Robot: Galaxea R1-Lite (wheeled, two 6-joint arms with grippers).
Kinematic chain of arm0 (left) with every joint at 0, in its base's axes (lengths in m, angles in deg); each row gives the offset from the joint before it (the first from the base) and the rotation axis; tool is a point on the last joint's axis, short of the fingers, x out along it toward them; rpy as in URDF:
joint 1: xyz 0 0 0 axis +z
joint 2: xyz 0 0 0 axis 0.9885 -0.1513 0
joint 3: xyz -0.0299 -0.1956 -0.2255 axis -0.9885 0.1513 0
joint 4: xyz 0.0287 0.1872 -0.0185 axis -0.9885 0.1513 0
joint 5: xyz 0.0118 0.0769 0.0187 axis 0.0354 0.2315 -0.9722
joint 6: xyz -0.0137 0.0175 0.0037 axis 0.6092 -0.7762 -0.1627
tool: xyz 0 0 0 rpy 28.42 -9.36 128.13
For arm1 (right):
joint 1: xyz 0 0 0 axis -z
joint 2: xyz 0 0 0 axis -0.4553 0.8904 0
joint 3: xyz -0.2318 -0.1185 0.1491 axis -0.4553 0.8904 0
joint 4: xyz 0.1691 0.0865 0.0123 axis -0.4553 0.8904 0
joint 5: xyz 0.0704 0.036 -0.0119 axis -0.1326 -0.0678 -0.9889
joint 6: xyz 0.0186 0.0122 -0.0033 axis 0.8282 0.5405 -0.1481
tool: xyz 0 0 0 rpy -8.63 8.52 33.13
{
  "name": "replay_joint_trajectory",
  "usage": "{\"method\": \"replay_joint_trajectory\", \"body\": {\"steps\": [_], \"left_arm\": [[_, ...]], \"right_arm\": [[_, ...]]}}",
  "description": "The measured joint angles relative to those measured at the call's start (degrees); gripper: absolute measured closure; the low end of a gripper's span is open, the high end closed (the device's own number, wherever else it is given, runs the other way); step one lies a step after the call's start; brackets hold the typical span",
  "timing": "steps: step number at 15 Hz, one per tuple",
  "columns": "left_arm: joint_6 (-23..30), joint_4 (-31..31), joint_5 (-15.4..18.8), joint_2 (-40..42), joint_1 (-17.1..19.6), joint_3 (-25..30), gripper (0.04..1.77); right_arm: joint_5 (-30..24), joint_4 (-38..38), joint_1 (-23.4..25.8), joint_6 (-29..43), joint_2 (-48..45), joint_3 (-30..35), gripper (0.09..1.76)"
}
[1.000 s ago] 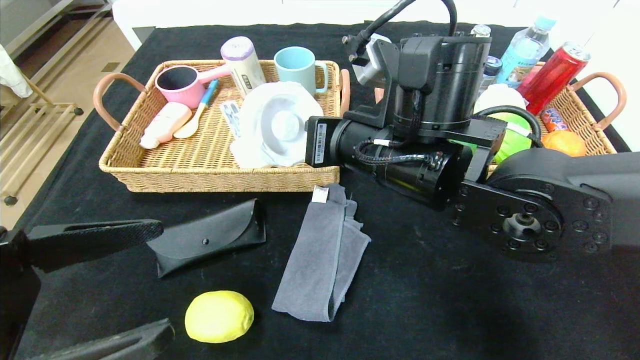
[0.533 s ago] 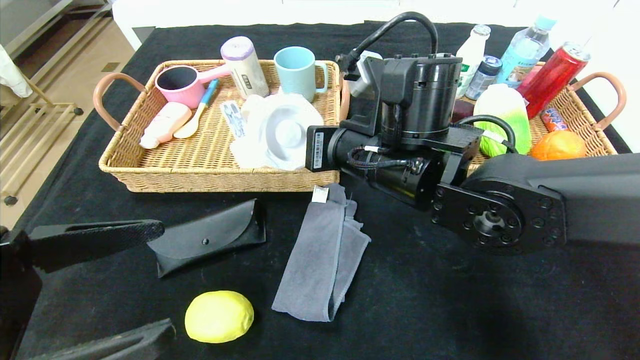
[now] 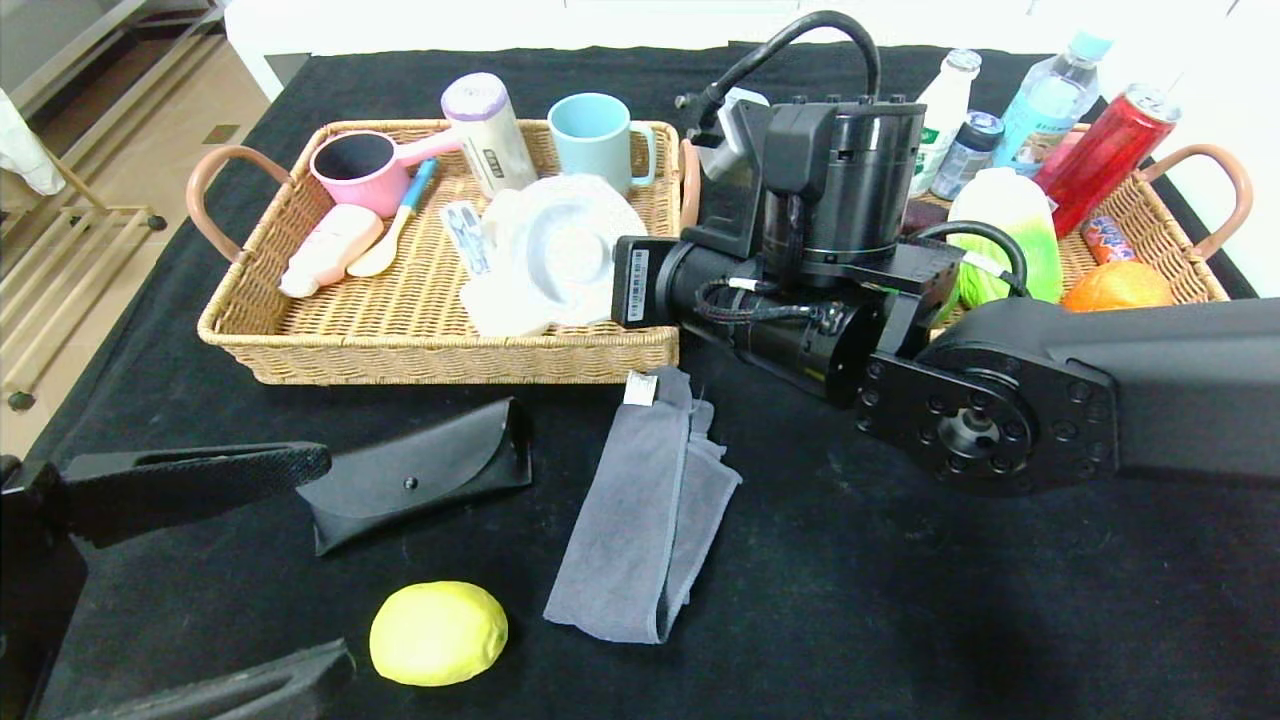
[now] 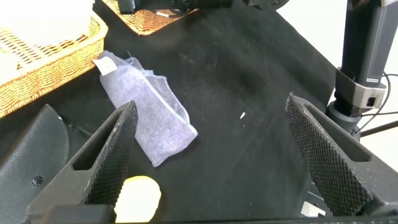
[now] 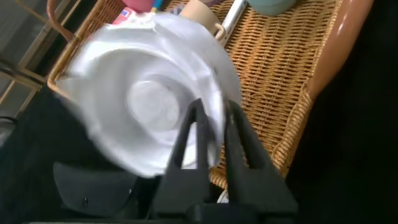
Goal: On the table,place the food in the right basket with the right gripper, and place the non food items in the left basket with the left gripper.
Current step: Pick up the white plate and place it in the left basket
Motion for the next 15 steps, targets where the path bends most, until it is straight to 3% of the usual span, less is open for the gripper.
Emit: {"method": "replay_joint_trajectory", "body": {"steps": [3, 6, 10, 15], "left_arm": [[0.0, 0.1, 0.0, 0.0, 0.0, 0.0, 0.09], [0.0, 0.1, 0.0, 0.0, 0.0, 0.0, 0.09], [0.0, 0.2, 0.0, 0.0, -0.1, 0.0, 0.09], [0.0, 0.0, 0.0, 0.0, -0.1, 0.1, 0.09]], "right_arm": [[0.0, 0.0, 0.1, 0.0, 0.2, 0.1, 1.06], [0.0, -0.1, 0.1, 0.0, 0.3, 0.3, 0.77], [2.6, -0.1, 0.1, -0.3, 0.1, 0.7, 0.52], [3.3, 0.4, -1.6, -2.8, -4.0, 5.5, 0.34]]}}
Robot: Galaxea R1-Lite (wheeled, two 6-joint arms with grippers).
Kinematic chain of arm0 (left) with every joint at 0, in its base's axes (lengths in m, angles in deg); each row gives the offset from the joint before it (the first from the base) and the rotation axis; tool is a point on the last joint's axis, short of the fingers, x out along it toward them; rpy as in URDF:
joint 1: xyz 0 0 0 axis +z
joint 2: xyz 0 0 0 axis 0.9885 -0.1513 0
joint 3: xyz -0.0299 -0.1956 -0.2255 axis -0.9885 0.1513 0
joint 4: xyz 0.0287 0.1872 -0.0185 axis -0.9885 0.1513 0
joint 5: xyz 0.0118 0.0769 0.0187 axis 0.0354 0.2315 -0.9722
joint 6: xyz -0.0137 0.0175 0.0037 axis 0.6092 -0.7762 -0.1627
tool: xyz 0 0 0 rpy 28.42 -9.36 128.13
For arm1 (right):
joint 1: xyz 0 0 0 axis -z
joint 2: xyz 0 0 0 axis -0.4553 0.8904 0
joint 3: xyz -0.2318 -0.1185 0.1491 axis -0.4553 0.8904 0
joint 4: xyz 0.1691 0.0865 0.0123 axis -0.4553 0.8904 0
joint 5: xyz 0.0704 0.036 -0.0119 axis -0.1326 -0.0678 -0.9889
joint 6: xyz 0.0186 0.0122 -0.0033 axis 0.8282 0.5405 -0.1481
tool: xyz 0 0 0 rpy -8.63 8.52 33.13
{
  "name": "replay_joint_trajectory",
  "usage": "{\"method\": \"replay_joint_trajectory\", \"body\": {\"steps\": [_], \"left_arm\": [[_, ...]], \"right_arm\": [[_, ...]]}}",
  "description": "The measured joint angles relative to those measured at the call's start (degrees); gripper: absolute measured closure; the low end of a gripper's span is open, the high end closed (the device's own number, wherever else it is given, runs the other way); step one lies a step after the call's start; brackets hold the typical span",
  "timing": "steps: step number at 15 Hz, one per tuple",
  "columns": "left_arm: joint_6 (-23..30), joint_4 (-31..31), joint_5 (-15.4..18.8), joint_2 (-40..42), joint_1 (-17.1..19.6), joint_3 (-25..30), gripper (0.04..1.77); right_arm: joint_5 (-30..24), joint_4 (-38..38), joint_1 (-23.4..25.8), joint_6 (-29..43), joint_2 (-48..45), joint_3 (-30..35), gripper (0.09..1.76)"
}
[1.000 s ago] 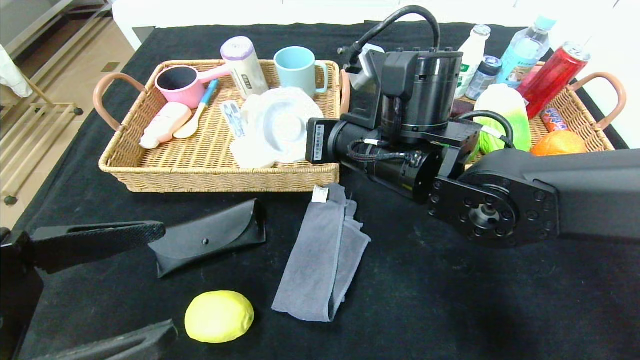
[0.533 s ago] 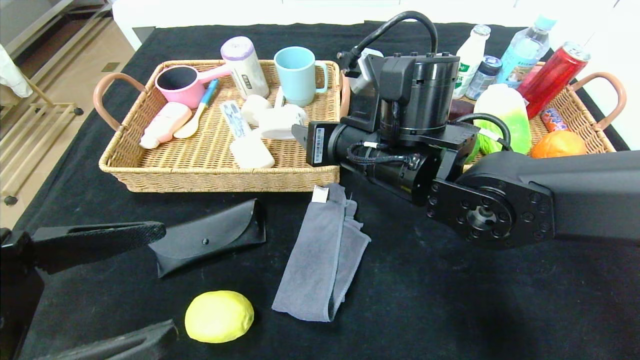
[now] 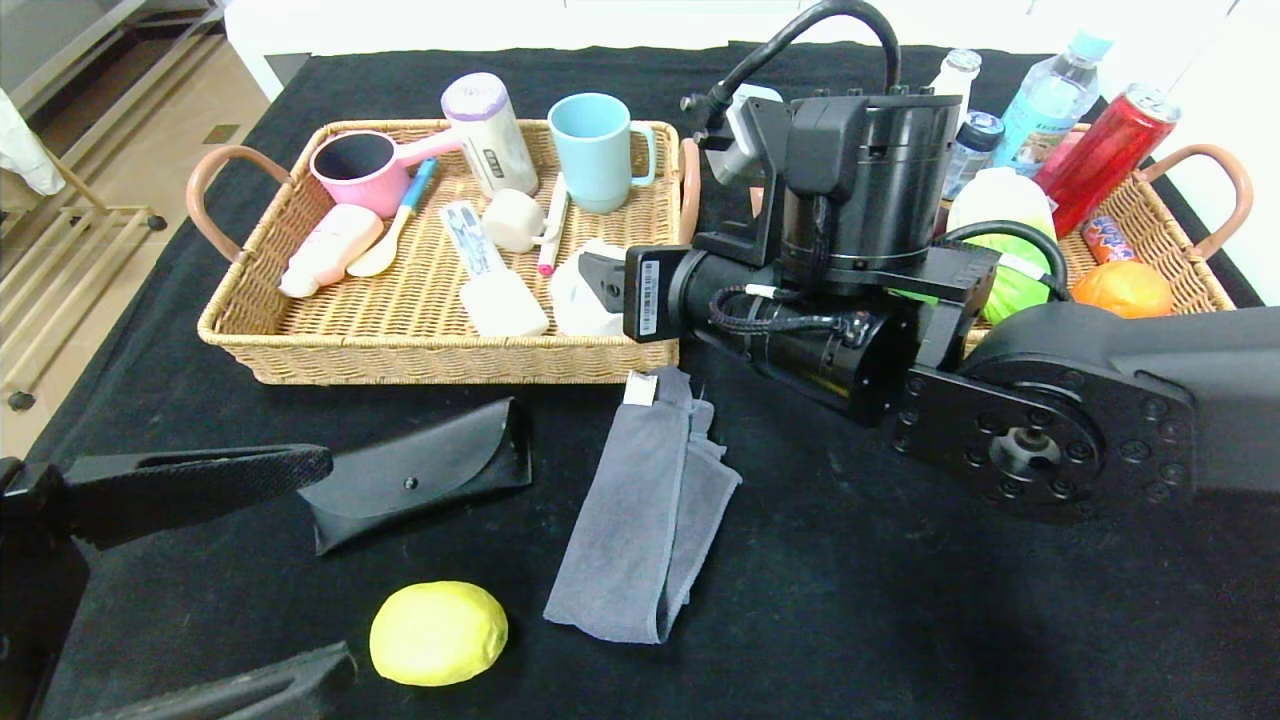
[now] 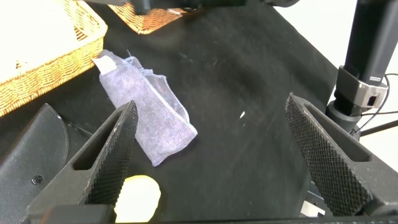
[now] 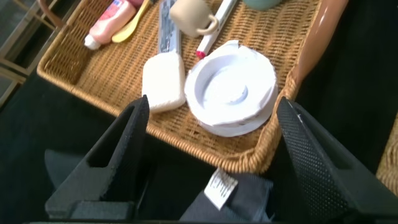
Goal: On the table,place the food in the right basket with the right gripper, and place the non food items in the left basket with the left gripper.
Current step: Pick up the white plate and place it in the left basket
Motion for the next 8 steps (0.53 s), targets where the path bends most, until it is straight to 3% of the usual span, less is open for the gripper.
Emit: {"method": "replay_joint_trajectory", "body": {"steps": [3, 8], "left_arm": [[0.0, 0.0, 0.0, 0.0, 0.1, 0.0, 0.09], [-0.2, -0.2, 0.0, 0.3, 0.1, 0.0, 0.09]], "right_arm": [[-1.4, 0.0, -0.4, -1.0, -4.3, 7.0, 0.28], [-8.5, 1.4, 0.2, -3.8, -15.8, 20.2, 0.21]]}}
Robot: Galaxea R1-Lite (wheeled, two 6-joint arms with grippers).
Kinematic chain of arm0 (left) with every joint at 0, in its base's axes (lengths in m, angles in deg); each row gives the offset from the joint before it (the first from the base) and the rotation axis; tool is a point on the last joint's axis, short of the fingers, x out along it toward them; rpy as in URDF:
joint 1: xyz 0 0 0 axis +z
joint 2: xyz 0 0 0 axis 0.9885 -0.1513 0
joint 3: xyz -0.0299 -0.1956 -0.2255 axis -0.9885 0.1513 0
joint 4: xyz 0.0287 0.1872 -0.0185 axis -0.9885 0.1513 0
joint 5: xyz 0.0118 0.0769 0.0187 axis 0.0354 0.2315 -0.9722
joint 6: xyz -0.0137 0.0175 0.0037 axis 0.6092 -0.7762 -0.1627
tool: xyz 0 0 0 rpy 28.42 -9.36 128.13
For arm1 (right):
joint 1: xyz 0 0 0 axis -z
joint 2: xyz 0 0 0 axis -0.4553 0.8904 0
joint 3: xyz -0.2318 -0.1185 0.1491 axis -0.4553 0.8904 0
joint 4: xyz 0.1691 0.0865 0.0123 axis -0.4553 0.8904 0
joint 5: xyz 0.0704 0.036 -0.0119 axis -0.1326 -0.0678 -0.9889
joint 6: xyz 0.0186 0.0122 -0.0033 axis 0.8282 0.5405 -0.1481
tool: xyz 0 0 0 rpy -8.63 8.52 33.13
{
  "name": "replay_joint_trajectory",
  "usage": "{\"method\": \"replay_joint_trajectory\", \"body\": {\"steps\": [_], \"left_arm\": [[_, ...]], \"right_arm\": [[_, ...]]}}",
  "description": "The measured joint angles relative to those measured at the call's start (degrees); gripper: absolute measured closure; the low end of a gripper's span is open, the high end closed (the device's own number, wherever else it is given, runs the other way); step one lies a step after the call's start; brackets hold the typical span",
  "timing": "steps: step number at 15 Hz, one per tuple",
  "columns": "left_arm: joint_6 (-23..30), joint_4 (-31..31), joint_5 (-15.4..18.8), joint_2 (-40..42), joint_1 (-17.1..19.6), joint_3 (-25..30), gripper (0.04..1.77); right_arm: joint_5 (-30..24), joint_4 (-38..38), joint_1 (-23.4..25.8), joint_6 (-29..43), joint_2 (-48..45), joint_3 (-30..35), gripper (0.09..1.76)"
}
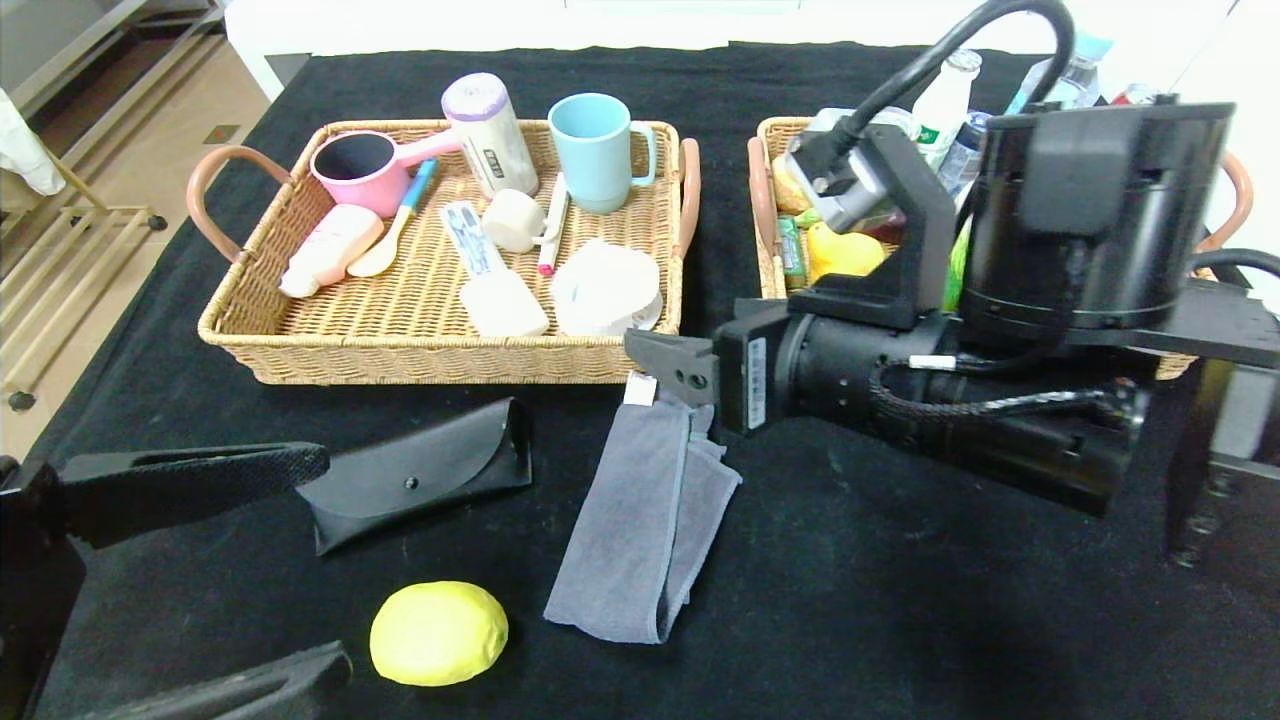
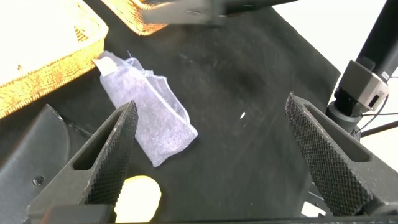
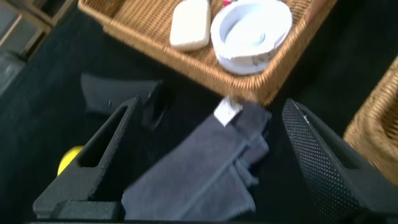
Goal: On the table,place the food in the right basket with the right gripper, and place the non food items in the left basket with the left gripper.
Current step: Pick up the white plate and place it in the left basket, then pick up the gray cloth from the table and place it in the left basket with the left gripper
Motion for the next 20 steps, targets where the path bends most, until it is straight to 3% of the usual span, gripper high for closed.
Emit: {"method": "replay_joint_trajectory", "body": {"steps": [2, 5, 10, 14, 20], "left_arm": [[-0.7, 0.1, 0.0, 0.6, 0.0, 0.0, 0.09], [-0.9, 0.5, 0.0, 1.1, 0.0, -0.2, 0.09], [-0.9, 0.6, 0.0, 1.1, 0.0, -0.1, 0.09], [-0.9, 0.6, 0.0, 0.6, 0.0, 0.2, 0.09], [-1.1, 0.6, -0.1, -0.3, 0.2, 1.5, 0.09]], "right_arm": [[-3.4, 4.2, 1.7, -1.7, -5.6, 5.1, 0.2], [-13.5, 10.1, 5.6, -3.8, -13.9, 11.2, 0.18], [-23.5, 12.5, 13.6, -9.8, -21.3, 18.3, 0.16], [-25.5, 12.2, 18.1, -14.4, -23.9, 24.3, 0.15], [-25.7, 12.2, 19.1, -15.9, -29.6, 30.4, 0.15]]}}
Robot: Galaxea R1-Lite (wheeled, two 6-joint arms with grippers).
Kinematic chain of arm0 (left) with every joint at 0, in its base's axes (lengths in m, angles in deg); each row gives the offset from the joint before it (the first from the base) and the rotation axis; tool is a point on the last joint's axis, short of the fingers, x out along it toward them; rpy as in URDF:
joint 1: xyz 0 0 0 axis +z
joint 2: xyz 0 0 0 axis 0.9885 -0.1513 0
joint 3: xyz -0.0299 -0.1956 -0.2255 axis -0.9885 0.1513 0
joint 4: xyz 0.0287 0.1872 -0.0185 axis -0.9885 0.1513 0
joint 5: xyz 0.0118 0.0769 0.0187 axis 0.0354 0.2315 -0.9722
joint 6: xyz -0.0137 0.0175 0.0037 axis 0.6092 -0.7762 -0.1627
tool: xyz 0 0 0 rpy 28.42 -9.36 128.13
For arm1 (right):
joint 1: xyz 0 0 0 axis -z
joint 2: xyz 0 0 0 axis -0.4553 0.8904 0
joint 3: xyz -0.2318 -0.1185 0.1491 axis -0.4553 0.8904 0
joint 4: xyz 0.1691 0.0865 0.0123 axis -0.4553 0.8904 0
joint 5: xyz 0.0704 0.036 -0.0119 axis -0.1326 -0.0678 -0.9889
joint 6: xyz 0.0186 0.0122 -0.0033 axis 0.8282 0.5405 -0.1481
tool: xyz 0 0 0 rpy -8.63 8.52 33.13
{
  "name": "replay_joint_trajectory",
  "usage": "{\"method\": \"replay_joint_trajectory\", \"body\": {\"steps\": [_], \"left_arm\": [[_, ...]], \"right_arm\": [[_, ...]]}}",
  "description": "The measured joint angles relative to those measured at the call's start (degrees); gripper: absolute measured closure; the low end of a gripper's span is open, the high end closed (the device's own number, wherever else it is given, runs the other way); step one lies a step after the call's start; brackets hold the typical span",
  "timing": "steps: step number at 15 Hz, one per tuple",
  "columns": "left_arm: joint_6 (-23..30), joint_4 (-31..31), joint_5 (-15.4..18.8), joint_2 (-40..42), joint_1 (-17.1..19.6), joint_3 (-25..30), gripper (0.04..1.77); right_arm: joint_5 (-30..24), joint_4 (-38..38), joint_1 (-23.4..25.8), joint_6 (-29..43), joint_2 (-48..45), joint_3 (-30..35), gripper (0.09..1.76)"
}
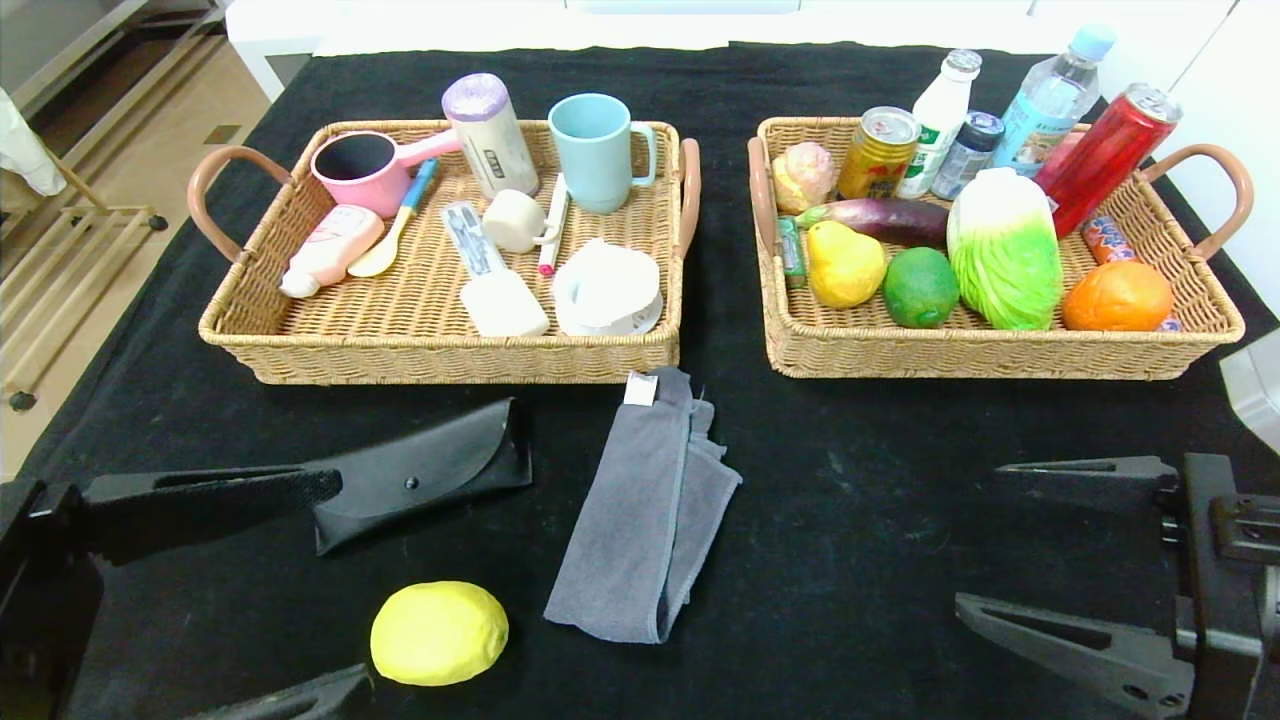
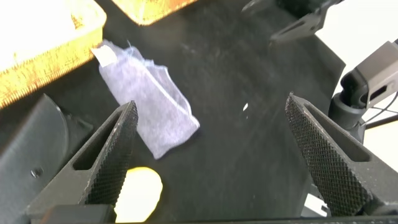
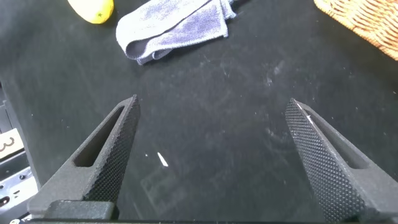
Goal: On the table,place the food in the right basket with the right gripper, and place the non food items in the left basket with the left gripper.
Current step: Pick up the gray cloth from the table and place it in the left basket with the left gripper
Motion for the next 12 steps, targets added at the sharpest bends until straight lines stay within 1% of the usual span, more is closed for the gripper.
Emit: {"method": "replay_joint_trajectory", "body": {"steps": [2, 3, 4, 7, 8, 10, 12], "left_arm": [[0.2, 0.1, -0.9, -0.2, 0.0, 0.7, 0.09], [0.4, 0.2, -2.3, -0.4, 0.0, 1.0, 0.09], [0.4, 0.1, -4.4, -0.9, 0.0, 1.0, 0.09], [0.1, 0.5, -12.3, -3.7, 0.0, -0.4, 0.09], [0.1, 2.1, -14.8, -4.7, 0.0, -1.6, 0.09], [0.1, 9.3, -18.5, -6.5, 0.1, -5.6, 0.09], [0.1, 16.0, -20.2, -8.3, 0.8, -10.4, 0.09]], "right_arm": [[0.0, 0.0, 0.0, 0.0, -1.2, 0.8, 0.15], [0.1, -0.1, 0.0, 0.2, -1.5, 1.0, 0.15], [0.0, -0.1, 0.1, 0.2, -1.8, 1.2, 0.15], [-1.2, 0.0, 0.1, 0.4, -2.7, 1.6, 0.15], [-1.4, 0.0, 0.2, 0.4, -2.9, 1.8, 0.15], [-1.5, 0.0, 0.3, 0.4, -3.0, 2.1, 0.15], [-1.5, 0.0, 0.4, 0.4, -2.8, 2.2, 0.15]]}}
